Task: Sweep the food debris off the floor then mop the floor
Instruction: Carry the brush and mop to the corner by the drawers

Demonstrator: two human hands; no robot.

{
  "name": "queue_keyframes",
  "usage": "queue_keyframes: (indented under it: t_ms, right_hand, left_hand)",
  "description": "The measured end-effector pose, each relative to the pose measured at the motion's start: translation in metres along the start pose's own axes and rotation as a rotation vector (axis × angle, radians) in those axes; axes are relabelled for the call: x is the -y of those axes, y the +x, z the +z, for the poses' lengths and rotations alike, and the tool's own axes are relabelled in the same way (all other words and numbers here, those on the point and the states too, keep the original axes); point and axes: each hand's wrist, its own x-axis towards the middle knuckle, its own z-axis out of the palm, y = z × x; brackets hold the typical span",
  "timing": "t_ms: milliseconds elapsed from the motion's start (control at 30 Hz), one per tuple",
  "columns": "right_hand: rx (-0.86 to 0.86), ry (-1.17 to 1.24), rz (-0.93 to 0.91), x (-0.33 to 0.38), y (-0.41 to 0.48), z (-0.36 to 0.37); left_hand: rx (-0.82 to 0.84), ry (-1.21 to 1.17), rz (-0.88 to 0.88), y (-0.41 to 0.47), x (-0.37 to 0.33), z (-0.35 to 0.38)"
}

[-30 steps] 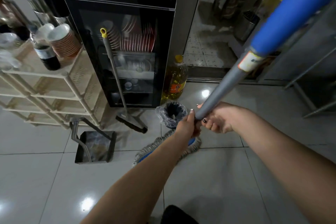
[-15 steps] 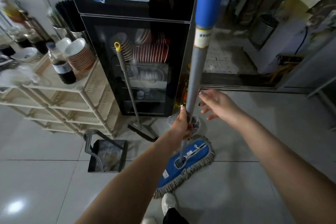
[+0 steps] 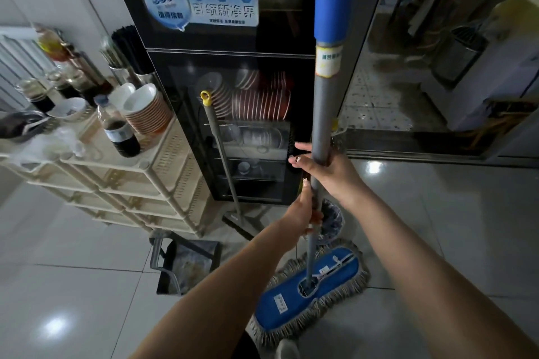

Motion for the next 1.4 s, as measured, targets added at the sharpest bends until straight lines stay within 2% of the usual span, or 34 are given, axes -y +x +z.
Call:
queue_keyframes:
  t_ms: [233, 400, 633, 900, 1000, 1100, 1200, 1400]
  right_hand:
    - [-0.129, 0.064, -0.01, -0.002, 0.054, 0.021]
    - [-0.26, 0.061, 0.049, -0.007, 0.1, 0.051]
    - [-0.397, 0.004, 0.09, -0.01, 0.163, 0.098]
    - [-0.415, -0.031, 0.167, -0.017, 0.212, 0.125]
    - [-0.413, -0.048, 0.178, -0.017, 0.227, 0.124]
    - [-0.374, -0.074, 0.175, -0.021, 0.234, 0.126]
    - [-0.379, -0.077, 0.176, -0.022, 0.237, 0.127]
    - [-0.429, -0.092, 0.169, -0.022, 0.238, 0.126]
  left_hand:
    - [0.131, 0.033, 0.008, 0.032, -0.021, -0.041]
    - [0.124, 0.054, 0.008, 0.072, -0.032, -0.097]
    - [-0.168, 0.068, 0.068, 0.154, -0.064, -0.201]
    - [-0.448, 0.093, 0.076, 0.224, -0.09, -0.277]
    - [-0.527, 0.176, 0.068, 0.239, -0.098, -0.292]
    - [-0.515, 0.276, 0.021, 0.25, -0.103, -0.302]
    - [-0.504, 0.288, 0.065, 0.263, -0.103, -0.312]
    - [-0.371, 0.368, 0.095, 0.285, -0.094, -0.32]
